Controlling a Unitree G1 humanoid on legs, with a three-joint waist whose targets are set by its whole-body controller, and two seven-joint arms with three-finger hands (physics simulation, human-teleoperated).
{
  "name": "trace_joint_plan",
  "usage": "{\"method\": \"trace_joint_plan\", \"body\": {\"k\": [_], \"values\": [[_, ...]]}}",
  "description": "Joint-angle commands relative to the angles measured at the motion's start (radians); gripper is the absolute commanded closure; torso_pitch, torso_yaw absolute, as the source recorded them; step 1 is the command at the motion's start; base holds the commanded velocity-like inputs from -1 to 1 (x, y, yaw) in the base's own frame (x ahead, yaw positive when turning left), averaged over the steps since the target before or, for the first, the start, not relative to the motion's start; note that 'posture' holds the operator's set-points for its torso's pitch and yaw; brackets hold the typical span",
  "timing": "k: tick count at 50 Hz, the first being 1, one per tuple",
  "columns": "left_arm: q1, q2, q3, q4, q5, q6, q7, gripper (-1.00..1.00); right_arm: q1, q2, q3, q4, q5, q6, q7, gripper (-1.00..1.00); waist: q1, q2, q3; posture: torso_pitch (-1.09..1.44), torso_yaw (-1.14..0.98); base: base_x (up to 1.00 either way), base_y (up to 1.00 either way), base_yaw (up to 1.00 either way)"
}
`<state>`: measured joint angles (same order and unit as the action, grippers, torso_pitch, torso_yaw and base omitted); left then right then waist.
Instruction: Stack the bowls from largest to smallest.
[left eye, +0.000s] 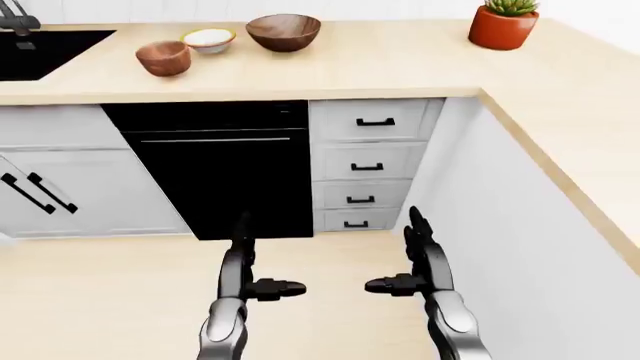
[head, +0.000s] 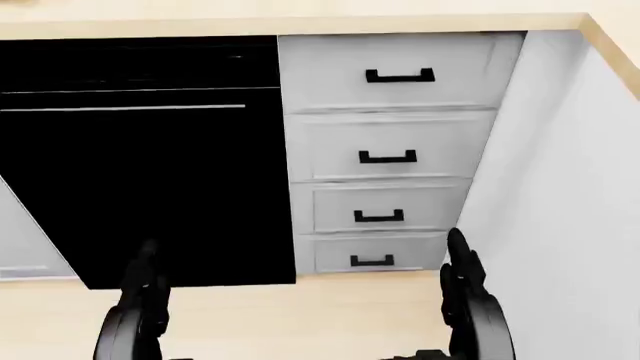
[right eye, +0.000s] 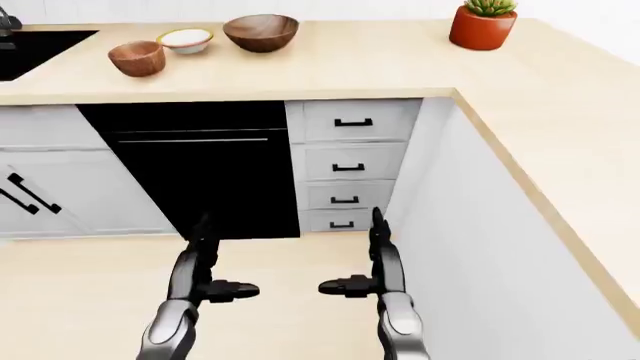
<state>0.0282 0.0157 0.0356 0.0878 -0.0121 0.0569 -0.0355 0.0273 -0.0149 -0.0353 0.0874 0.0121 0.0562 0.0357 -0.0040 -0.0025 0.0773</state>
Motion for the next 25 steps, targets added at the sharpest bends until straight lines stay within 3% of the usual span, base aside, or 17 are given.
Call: {"method": "trace_joint_plan", "body": {"k": [1, 2, 3, 4, 5, 7, 8, 9, 10, 12, 13, 15, 18, 25], "values": [[0.016, 0.004, -0.008, -0.226, 0.185, -0.129, 0.158, -1.0, -0.01, -0.002, -0.004, -0.093, 0.006, -0.134, 0.004, -1.0, -0.002, -0.008, -0.001, 0.0, 0.0, 0.0, 0.0, 0.0], [0.028, 0.001, -0.02, -0.254, 0.23, -0.122, 0.176, -1.0, -0.018, -0.004, -0.001, -0.062, -0.019, -0.154, -0.009, -1.0, 0.002, -0.007, -0.038, 0.0, 0.0, 0.0, 0.0, 0.0], [0.034, -0.003, -0.021, -0.267, 0.275, -0.128, 0.21, -1.0, -0.018, 0.0, -0.004, -0.062, 0.004, -0.168, 0.001, -1.0, 0.006, -0.002, -0.061, 0.0, 0.0, 0.0, 0.0, 0.0], [0.037, -0.006, -0.021, -0.288, 0.294, -0.116, 0.222, -1.0, -0.017, -0.001, -0.003, -0.08, -0.005, -0.155, -0.008, -1.0, 0.0, 0.001, -0.042, 0.0, 0.0, 0.0, 0.0, 0.0], [0.027, -0.011, -0.012, -0.283, 0.276, -0.105, 0.223, -1.0, -0.019, 0.002, -0.006, -0.102, -0.021, -0.142, -0.037, -1.0, 0.002, -0.01, -0.02, 0.0, 0.0, 0.0, 0.0, 0.0], [0.015, -0.02, 0.013, -0.266, 0.191, -0.084, 0.212, -1.0, 0.005, -0.004, -0.001, -0.158, -0.045, -0.152, -0.044, -1.0, 0.006, -0.01, -0.068, 0.0, 0.0, 0.0, 0.0, 0.0], [0.017, -0.017, 0.012, -0.269, 0.182, -0.084, 0.211, -1.0, 0.01, -0.005, 0.001, -0.167, -0.056, -0.151, -0.043, -1.0, 0.009, -0.009, -0.074, 0.0, 0.0, 0.0, 0.0, 0.0], [0.037, -0.009, -0.004, -0.29, 0.241, -0.107, 0.235, -1.0, 0.034, -0.013, 0.009, -0.209, -0.098, -0.15, -0.045, -1.0, 0.011, -0.006, -0.073, 0.0, 0.0, 0.0, 0.0, 0.0], [0.041, 0.002, -0.013, -0.288, 0.403, -0.142, 0.34, -1.0, 0.046, -0.015, 0.001, -0.259, -0.173, -0.146, -0.095, -1.0, 0.01, -0.003, -0.074, 0.0, 0.0, 0.0, 0.0, 0.0], [0.054, -0.002, -0.013, -0.337, 0.512, -0.123, 0.397, -1.0, 0.053, -0.015, -0.004, -0.352, -0.263, -0.109, -0.134, -1.0, 0.009, -0.001, -0.076, 0.0, 0.0, 0.0, 0.0, 0.0], [0.072, -0.003, -0.021, -0.398, 0.65, -0.094, 0.462, -1.0, 0.072, -0.015, 0.005, -0.414, -0.366, -0.112, -0.179, -1.0, 0.008, -0.001, -0.077, 0.0, 0.0, 0.0, 0.0, 0.0], [0.105, -0.016, -0.03, -0.513, 0.772, -0.056, 0.504, -1.0, 0.098, -0.012, 0.006, -0.52, -0.503, -0.103, -0.221, -1.0, 0.007, -0.002, -0.076, 0.0, 0.0, 0.0, 0.0, 0.0], [0.149, -0.031, -0.054, -0.649, 0.908, -0.011, 0.522, -1.0, 0.127, 0.002, -0.007, -0.641, -0.615, -0.078, -0.238, -1.0, 0.004, -0.004, -0.076, 0.0, 0.0, 0.0, 0.0, 0.0], [0.212, -0.046, -0.089, -0.827, 1.051, 0.003, 0.551, -1.0, 0.173, 0.028, -0.013, -0.818, -0.832, -0.061, -0.265, -1.0, 0.006, -0.003, -0.084, 0.0, 0.0, 0.0, 0.0, 0.0]]}}
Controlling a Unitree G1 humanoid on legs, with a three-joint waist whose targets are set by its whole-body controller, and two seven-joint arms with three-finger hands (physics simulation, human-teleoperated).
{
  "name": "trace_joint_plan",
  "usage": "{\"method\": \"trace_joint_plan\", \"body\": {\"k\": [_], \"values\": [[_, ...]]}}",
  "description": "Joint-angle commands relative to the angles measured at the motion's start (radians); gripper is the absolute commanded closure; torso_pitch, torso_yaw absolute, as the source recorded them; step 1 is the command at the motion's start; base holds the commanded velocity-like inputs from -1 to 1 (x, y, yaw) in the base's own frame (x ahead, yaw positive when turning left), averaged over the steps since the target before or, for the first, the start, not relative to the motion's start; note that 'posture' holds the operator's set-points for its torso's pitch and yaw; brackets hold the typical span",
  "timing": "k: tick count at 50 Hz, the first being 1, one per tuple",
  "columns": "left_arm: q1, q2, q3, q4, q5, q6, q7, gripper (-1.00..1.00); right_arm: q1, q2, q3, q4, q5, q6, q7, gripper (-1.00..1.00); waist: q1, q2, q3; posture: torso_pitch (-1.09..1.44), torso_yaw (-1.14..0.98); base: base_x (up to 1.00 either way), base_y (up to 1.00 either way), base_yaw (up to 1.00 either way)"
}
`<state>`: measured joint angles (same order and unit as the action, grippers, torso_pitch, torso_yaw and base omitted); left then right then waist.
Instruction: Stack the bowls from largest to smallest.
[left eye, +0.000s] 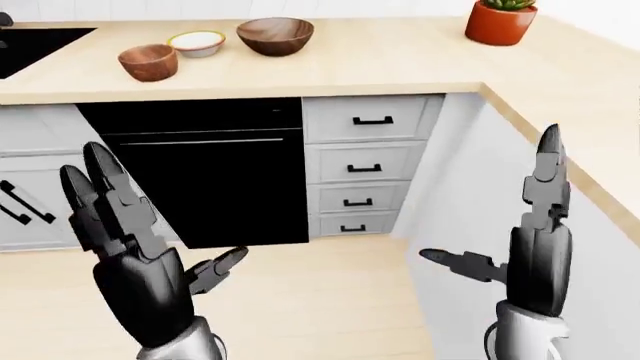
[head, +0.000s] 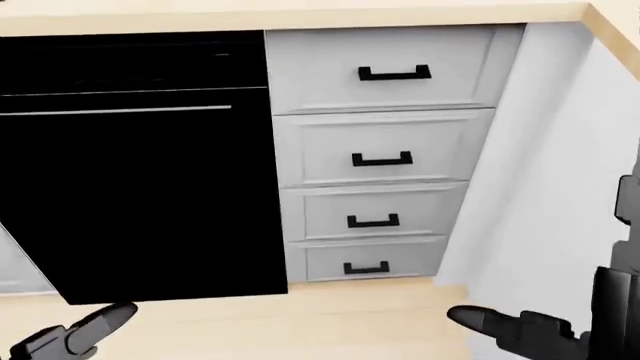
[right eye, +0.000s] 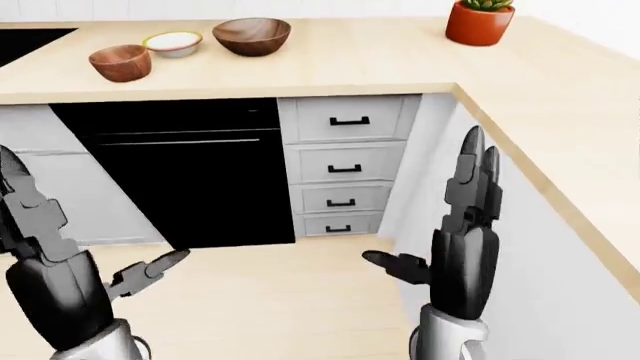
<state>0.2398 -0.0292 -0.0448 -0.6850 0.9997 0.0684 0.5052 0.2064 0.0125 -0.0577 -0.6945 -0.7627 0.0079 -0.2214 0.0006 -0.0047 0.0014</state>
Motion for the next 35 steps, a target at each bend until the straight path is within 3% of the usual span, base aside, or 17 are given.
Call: {"method": "trace_joint_plan", "body": {"k": [1, 4, 6, 11, 21, 30, 35], "values": [[0.013, -0.004, -0.015, -0.087, 0.061, -0.012, 0.021, -1.0, 0.002, 0.004, 0.015, -0.056, -0.088, -0.017, -0.015, -1.0, 0.002, 0.0, -0.009, 0.0, 0.0, 0.0, 0.0, 0.0], [0.049, -0.008, -0.036, -0.169, 0.095, -0.033, 0.045, -1.0, 0.04, 0.005, 0.031, -0.122, -0.1, -0.084, -0.043, -1.0, -0.001, 0.0, -0.006, 0.0, 0.0, 0.0, 0.0, 0.0], [0.073, -0.01, -0.054, -0.22, 0.127, -0.055, 0.074, -1.0, 0.097, -0.005, 0.047, -0.177, -0.051, -0.217, -0.082, -1.0, -0.001, 0.0, -0.004, 0.0, 0.0, 0.0, 0.0, 0.0], [0.115, -0.004, -0.073, -0.275, 0.15, -0.116, 0.133, -1.0, 0.171, 0.019, 0.05, -0.214, -0.133, -0.39, -0.161, -1.0, -0.002, 0.003, 0.003, 0.0, 0.0, 0.0, 0.0, 0.0], [0.159, -0.001, -0.096, -0.32, 0.177, -0.167, 0.179, -1.0, 0.239, 0.038, 0.049, -0.234, -0.14, -0.557, -0.204, -1.0, -0.003, 0.002, 0.01, 0.0, 0.0, 0.0, 0.0, 0.0], [0.167, -0.003, -0.104, -0.341, 0.184, -0.17, 0.176, -1.0, 0.226, 0.057, 0.018, -0.213, -0.111, -0.557, -0.191, -1.0, -0.002, 0.001, 0.011, 0.0, 0.0, 0.0, 0.0, 0.0], [0.168, -0.003, -0.105, -0.341, 0.187, -0.172, 0.181, -1.0, 0.222, 0.069, 0.026, -0.232, -0.111, -0.538, -0.171, -1.0, 0.0, 0.001, 0.009, 0.0, 0.0, 0.0, 0.0, 0.0]]}}
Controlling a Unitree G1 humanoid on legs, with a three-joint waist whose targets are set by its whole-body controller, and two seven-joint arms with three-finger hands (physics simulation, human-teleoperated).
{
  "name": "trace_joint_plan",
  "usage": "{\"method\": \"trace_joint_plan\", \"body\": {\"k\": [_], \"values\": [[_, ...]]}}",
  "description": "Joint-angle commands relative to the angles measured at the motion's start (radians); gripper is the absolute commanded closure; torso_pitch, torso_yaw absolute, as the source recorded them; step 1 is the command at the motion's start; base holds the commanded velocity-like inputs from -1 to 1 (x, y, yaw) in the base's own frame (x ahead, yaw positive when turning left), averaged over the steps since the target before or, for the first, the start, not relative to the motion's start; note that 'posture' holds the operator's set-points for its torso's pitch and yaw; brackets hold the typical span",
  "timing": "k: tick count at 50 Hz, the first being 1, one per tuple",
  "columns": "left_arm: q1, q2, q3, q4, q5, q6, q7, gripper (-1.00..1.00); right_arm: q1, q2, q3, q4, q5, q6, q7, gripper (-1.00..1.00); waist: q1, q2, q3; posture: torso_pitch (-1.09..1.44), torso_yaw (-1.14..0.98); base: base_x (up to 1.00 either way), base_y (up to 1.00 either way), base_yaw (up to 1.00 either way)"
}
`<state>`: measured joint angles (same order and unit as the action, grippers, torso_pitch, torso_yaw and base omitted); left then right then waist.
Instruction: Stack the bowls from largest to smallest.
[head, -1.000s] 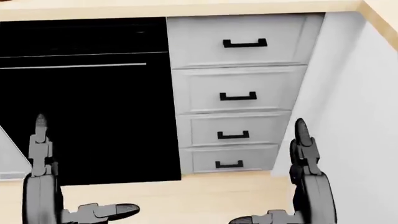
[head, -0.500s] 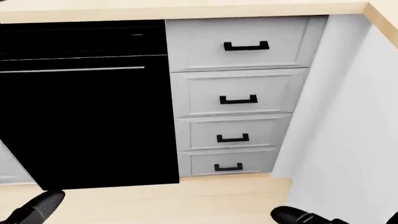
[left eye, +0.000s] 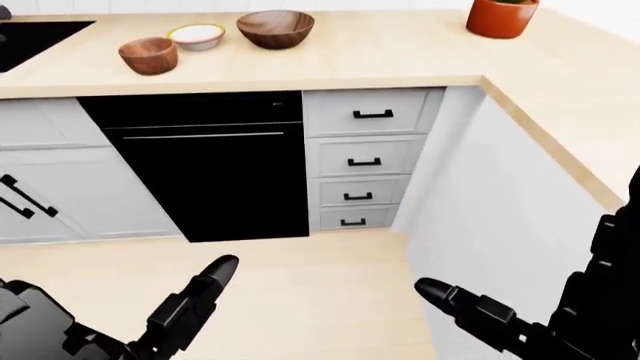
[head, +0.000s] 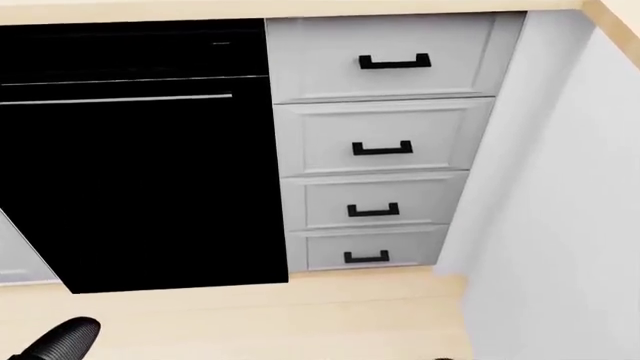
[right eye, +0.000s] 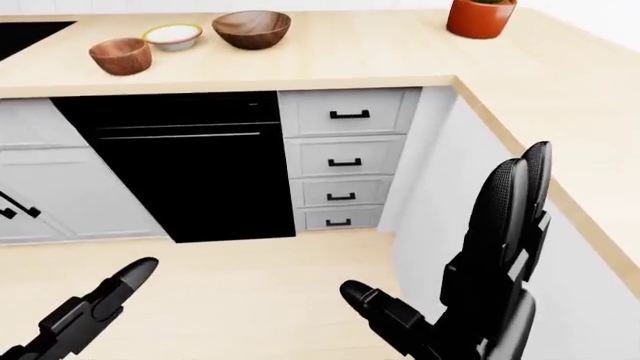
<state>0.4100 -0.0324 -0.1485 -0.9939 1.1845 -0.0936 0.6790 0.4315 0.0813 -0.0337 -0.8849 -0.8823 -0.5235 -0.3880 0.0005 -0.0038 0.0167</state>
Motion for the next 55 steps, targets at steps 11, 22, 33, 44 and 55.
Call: {"method": "trace_joint_plan", "body": {"k": [11, 22, 33, 44, 55], "values": [[-0.001, 0.001, -0.004, -0.035, 0.015, -0.013, 0.012, -1.0, -0.005, 0.0, 0.016, -0.065, 0.003, 0.015, 0.011, -1.0, 0.0, 0.001, -0.01, 0.0, 0.0, 0.0, 0.0, 0.0], [-0.002, 0.0, -0.011, -0.039, 0.022, -0.005, 0.003, -1.0, -0.004, -0.009, 0.02, -0.06, 0.006, 0.023, 0.01, -1.0, 0.003, 0.046, 0.019, 0.0, 0.0, 0.0, 0.18, 0.0], [-0.007, 0.008, -0.011, -0.028, -0.009, -0.004, -0.008, -1.0, -0.011, -0.013, 0.024, -0.058, 0.031, 0.039, 0.032, -1.0, -0.001, -0.003, 0.025, 0.0, 0.0, 0.0, 0.2, 0.0], [0.016, 0.045, -0.043, -0.049, -0.349, -0.04, -0.166, -1.0, -0.019, -0.029, 0.011, -0.09, 0.339, 0.114, 0.163, -1.0, -0.011, -0.023, 0.026, 0.0, 0.0, 0.0, 0.2, 0.0], [0.01, 0.001, -0.004, -0.053, -0.489, -0.066, -0.27, -1.0, -0.055, -0.009, -0.025, -0.108, 0.58, 0.223, 0.283, -1.0, 0.004, 0.04, 0.021, 0.0, 0.0, 0.0, 0.2, 0.0]]}}
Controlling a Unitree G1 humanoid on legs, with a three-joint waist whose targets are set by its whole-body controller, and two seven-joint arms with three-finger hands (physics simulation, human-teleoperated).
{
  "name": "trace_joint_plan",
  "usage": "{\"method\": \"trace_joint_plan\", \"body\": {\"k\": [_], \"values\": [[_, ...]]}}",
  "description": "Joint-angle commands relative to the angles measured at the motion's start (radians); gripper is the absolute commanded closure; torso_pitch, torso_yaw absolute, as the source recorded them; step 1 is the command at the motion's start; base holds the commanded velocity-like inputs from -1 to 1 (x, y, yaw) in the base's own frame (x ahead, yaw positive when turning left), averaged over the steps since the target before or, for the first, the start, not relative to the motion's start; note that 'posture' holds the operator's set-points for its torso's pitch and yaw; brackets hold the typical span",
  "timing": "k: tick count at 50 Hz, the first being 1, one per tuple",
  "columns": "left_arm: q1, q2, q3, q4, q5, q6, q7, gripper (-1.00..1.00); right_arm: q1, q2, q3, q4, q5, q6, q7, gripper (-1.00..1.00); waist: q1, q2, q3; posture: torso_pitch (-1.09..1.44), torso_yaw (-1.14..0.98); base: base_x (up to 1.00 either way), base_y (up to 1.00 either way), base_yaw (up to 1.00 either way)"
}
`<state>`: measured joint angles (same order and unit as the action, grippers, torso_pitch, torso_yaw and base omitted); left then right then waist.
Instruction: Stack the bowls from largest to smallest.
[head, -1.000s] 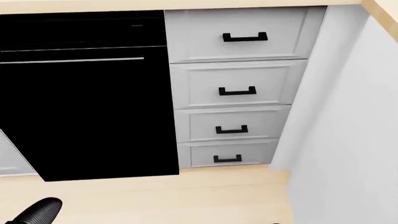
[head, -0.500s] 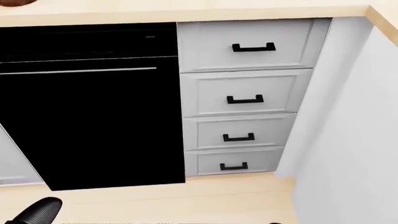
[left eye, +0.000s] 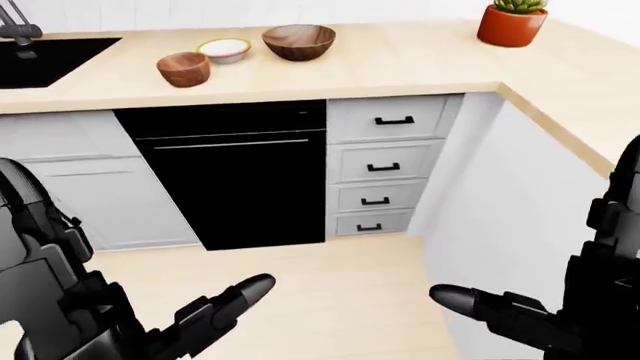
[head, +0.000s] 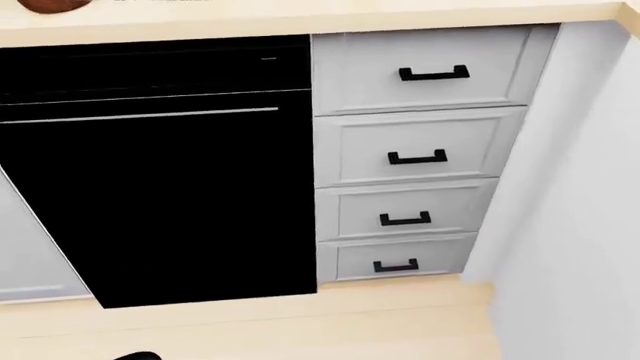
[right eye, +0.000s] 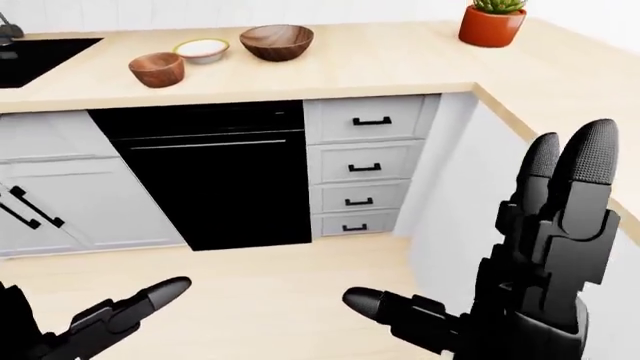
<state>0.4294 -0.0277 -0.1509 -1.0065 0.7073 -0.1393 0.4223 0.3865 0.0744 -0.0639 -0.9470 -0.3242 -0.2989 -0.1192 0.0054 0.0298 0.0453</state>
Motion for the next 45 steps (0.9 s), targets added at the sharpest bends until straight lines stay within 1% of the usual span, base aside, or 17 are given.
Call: {"method": "trace_joint_plan", "body": {"k": [1, 5, 8, 9, 10, 11, 17, 19, 21, 22, 23, 26, 30, 34, 36, 40, 45], "values": [[-0.012, -0.002, -0.002, -0.041, -0.032, -0.011, -0.026, -1.0, -0.009, -0.001, 0.011, -0.05, 0.039, 0.008, 0.022, -1.0, -0.001, -0.002, -0.006, 0.0, 0.0, 0.0, 0.2, 0.0], [-0.011, 0.01, -0.023, -0.041, -0.108, 0.007, -0.08, -1.0, -0.02, -0.014, 0.032, -0.06, 0.087, 0.069, 0.06, -1.0, -0.005, -0.043, 0.006, 0.0, 0.0, 0.0, 0.21, 0.0], [-0.006, 0.012, -0.032, -0.041, -0.151, 0.005, -0.115, -1.0, -0.018, -0.015, 0.045, -0.065, 0.06, 0.063, 0.056, -1.0, -0.012, -0.118, -0.014, 0.0, 0.0, 0.0, 0.2, 0.0], [-0.004, 0.01, -0.034, -0.041, -0.156, 0.005, -0.123, -1.0, -0.022, -0.021, 0.054, -0.067, 0.077, 0.085, 0.068, -1.0, -0.026, -0.067, 0.001, 0.0, 0.0, 0.0, 0.21, 0.0], [-0.002, 0.011, -0.037, -0.041, -0.176, 0.005, -0.139, -1.0, -0.026, -0.027, 0.059, -0.074, 0.093, 0.102, 0.079, -1.0, -0.017, -0.086, 0.003, 0.0, 0.0, 0.0, 0.2, 0.0], [0.001, 0.005, -0.034, -0.041, -0.199, 0.006, -0.153, -1.0, -0.026, -0.031, 0.063, -0.083, 0.125, 0.118, 0.089, -1.0, -0.02, -0.084, 0.0, 0.0, 0.0, 0.0, 0.2, 0.0], [0.014, 0.002, -0.04, -0.041, -0.206, -0.016, -0.172, -1.0, -0.03, -0.047, 0.085, -0.077, 0.149, 0.135, 0.113, -1.0, -0.016, -0.032, 0.011, 0.0, 0.0, 0.0, 0.2, 0.0], [0.019, 0.012, -0.048, -0.041, -0.205, -0.022, -0.168, -1.0, -0.026, -0.047, 0.094, -0.085, 0.13, 0.131, 0.111, -1.0, -0.018, 0.007, 0.007, 0.0, 0.0, 0.0, 0.2, 0.0], [0.026, 0.014, -0.047, -0.041, -0.213, -0.034, -0.168, -1.0, -0.019, -0.05, 0.104, -0.098, 0.121, 0.124, 0.11, -1.0, -0.008, 0.084, -0.019, 0.0, 0.0, 0.0, 0.2, 0.0], [0.028, 0.012, -0.046, -0.041, -0.213, -0.04, -0.169, -1.0, -0.018, -0.05, 0.109, -0.1, 0.119, 0.123, 0.11, -1.0, 0.001, 0.022, 0.004, 0.0, 0.0, 0.0, 0.2, 0.0], [0.027, 0.013, -0.047, -0.041, -0.214, -0.039, -0.17, -1.0, -0.018, -0.052, 0.112, -0.1, 0.113, 0.122, 0.11, -1.0, -0.001, 0.037, 0.008, 0.0, 0.0, 0.0, 0.2, 0.0], [0.026, 0.019, -0.047, -0.041, -0.205, -0.039, -0.159, -1.0, -0.017, -0.055, 0.112, -0.1, 0.112, 0.121, 0.106, -1.0, -0.001, 0.011, -0.003, 0.0, 0.0, 0.0, 0.2, 0.0], [0.028, 0.025, -0.056, -0.041, -0.19, -0.039, -0.147, -1.0, -0.015, -0.058, 0.116, -0.097, 0.099, 0.118, 0.101, -1.0, -0.004, -0.025, 0.007, 0.0, 0.0, 0.0, 0.2, 0.0], [0.03, 0.02, -0.057, -0.041, -0.184, -0.043, -0.149, -1.0, -0.012, -0.059, 0.115, -0.093, 0.102, 0.11, 0.1, -1.0, -0.008, -0.095, -0.002, 0.0, 0.0, 0.0, 0.2, 0.0], [0.032, 0.015, -0.058, -0.041, -0.182, -0.047, -0.153, -1.0, -0.011, -0.059, 0.114, -0.093, 0.103, 0.111, 0.101, -1.0, -0.023, -0.067, 0.004, 0.0, 0.0, 0.0, 0.19, 0.0], [0.032, 0.009, -0.056, -0.041, -0.179, -0.049, -0.158, -1.0, -0.01, -0.058, 0.114, -0.093, 0.102, 0.11, 0.101, -1.0, -0.016, -0.068, -0.002, 0.0, 0.0, 0.0, 0.2, 0.0], [0.03, 0.012, -0.057, -0.041, -0.178, -0.044, -0.156, -1.0, -0.013, -0.058, 0.118, -0.098, 0.101, 0.121, 0.102, -1.0, -0.017, -0.009, 0.011, 0.0, 0.0, 0.0, 0.2, 0.0]]}}
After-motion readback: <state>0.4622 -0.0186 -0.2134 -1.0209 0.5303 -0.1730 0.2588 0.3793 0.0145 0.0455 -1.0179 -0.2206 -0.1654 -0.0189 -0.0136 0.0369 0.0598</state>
